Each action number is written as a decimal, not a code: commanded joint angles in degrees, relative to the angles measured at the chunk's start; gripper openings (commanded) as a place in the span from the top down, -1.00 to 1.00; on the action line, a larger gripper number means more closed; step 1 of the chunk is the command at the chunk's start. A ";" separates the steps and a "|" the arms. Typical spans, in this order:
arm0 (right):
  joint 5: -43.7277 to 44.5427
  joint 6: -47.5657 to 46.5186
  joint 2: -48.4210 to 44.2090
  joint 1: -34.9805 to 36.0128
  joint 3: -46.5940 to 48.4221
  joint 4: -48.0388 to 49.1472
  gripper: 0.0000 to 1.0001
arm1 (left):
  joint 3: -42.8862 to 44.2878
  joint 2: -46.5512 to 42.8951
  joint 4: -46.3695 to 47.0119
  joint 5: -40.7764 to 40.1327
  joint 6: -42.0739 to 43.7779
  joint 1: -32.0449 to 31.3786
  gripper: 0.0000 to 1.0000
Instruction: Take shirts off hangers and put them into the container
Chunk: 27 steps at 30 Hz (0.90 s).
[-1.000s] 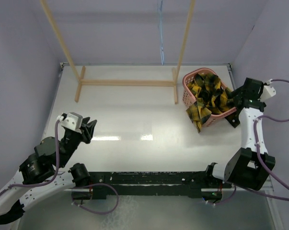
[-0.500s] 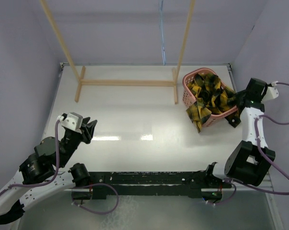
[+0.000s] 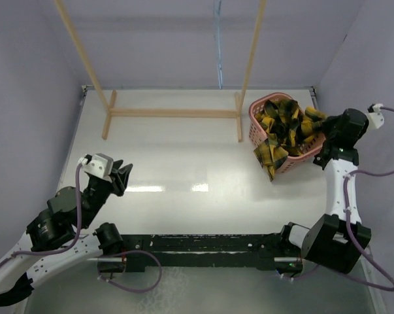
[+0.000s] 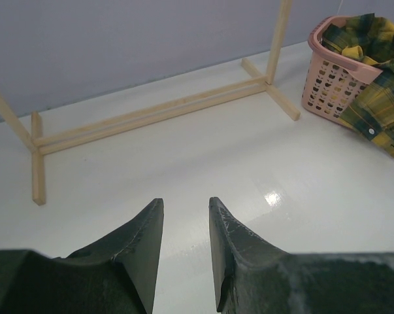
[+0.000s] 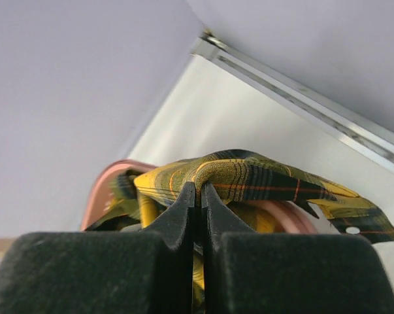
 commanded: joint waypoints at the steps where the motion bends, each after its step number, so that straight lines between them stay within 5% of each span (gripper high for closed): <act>1: -1.16 -7.95 -5.82 4.46 5.76 6.02 0.96 | -0.10 1.13 2.22 0.24 0.41 0.17 0.24; 13: -9.69 -21.69 -2.32 19.55 23.05 -5.48 0.92 | -0.07 1.45 2.05 0.01 0.28 0.31 0.24; 27: -12.98 -18.73 6.80 21.65 12.85 -16.68 0.83 | -0.09 2.60 1.96 0.08 0.32 0.27 0.24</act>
